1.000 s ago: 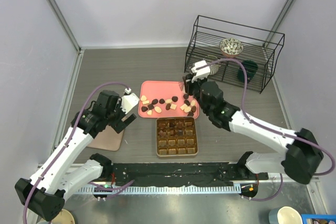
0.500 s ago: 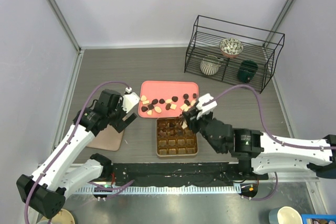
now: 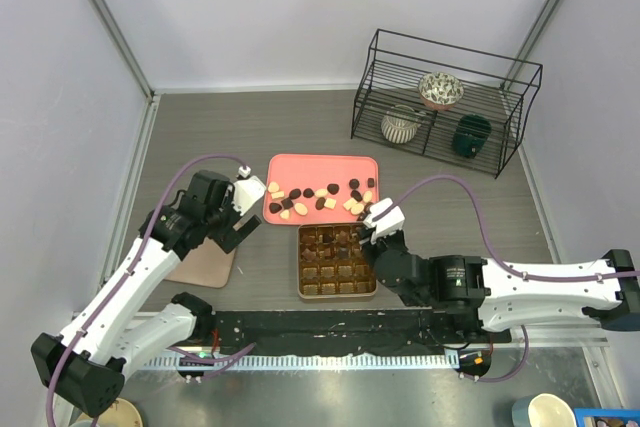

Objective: Pack the chocolate
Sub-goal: Place the fake chocolate in the packing box.

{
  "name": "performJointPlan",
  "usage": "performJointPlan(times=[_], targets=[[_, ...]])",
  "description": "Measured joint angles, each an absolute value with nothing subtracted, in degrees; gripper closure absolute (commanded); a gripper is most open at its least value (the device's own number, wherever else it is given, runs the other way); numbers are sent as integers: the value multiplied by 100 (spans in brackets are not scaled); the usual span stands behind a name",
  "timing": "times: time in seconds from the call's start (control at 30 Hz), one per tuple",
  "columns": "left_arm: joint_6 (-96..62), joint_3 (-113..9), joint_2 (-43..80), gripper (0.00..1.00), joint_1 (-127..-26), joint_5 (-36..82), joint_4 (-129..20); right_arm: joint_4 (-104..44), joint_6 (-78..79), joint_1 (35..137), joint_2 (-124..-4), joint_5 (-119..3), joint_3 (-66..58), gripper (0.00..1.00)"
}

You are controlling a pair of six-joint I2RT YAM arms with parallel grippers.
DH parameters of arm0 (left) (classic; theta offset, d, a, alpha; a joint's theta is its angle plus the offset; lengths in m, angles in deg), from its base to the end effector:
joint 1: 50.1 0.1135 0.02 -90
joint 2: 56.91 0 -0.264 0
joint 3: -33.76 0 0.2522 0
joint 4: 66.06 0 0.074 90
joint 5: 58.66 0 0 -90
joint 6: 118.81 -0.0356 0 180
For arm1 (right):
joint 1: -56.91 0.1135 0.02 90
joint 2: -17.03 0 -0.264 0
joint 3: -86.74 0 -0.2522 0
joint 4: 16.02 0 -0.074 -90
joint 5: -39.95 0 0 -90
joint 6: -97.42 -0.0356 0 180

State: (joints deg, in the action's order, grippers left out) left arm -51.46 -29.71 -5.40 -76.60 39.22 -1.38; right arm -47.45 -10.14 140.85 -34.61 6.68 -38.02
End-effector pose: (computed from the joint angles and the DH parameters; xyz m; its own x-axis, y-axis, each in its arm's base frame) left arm 0.1531 -0.0709 0.2855 -0.5156 0.6833 -0.5170 0.6135 0.7156 0.3339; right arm 0.0497 0.1864 0.2927 -0.1880 -0.2033 -0.9609 -0.4308 0.8963 -0.1053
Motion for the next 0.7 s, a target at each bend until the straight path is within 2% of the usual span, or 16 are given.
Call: performJointPlan(times=[0.2, 0.43, 0.53, 0.7], targets=[[-5146, -2971, -544, 0, -7660, 3922, -134, -4444, -1001, 14085, -3498, 744, -3889, 68], [-5148, -2971, -549, 0, -7660, 3920, -121, -4243, -1010, 14083, -3618, 799, -4038, 52], [-5148, -2971, -586, 0, -7660, 3922, -108, -4173, -1014, 14080, -3625, 854, -4082, 52], [-5148, -2971, -630, 0, -7660, 3920, -101, -3993, -925, 14037, -3625, 884, -4086, 57]])
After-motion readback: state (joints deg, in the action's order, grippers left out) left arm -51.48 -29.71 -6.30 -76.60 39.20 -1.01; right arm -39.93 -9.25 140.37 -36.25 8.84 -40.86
